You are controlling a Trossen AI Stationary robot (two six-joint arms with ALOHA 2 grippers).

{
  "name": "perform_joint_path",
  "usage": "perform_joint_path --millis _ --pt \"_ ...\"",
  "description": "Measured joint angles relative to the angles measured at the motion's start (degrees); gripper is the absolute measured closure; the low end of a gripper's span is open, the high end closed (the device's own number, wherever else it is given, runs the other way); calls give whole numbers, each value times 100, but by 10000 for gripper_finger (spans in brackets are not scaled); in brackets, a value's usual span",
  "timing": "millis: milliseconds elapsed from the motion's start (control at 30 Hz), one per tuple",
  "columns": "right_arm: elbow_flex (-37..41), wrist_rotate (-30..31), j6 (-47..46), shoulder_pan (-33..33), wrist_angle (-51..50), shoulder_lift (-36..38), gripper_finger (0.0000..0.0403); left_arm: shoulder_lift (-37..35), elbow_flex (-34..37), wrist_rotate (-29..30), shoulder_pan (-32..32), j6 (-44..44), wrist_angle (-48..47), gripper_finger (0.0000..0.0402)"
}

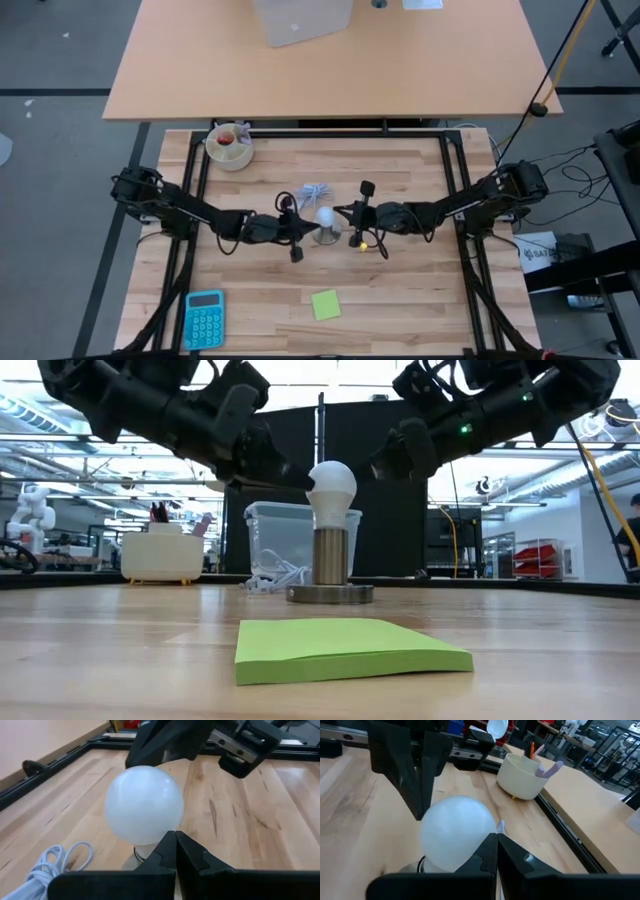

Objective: Screw lightbulb
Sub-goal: Insert the lightbulb into the lamp

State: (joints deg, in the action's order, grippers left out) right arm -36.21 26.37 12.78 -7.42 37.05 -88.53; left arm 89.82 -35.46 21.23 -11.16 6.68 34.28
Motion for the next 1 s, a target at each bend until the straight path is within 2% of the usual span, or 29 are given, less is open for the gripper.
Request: perform_joint_path --millis 400,667,800,1000 --pt "-6 -17 -53 -167 -402 11 403 0 2 129 94 252 -285 401" --pt "4 -234 281 -405 -537 -16 403 0 2 907 162 710 -533 401" --pt "2 -442 307 -486 -648 -9 403 0 2 946 243 812 -565 401" --pt "2 -384 38 -470 -975 -9 403 0 2 992 195 827 -445 401"
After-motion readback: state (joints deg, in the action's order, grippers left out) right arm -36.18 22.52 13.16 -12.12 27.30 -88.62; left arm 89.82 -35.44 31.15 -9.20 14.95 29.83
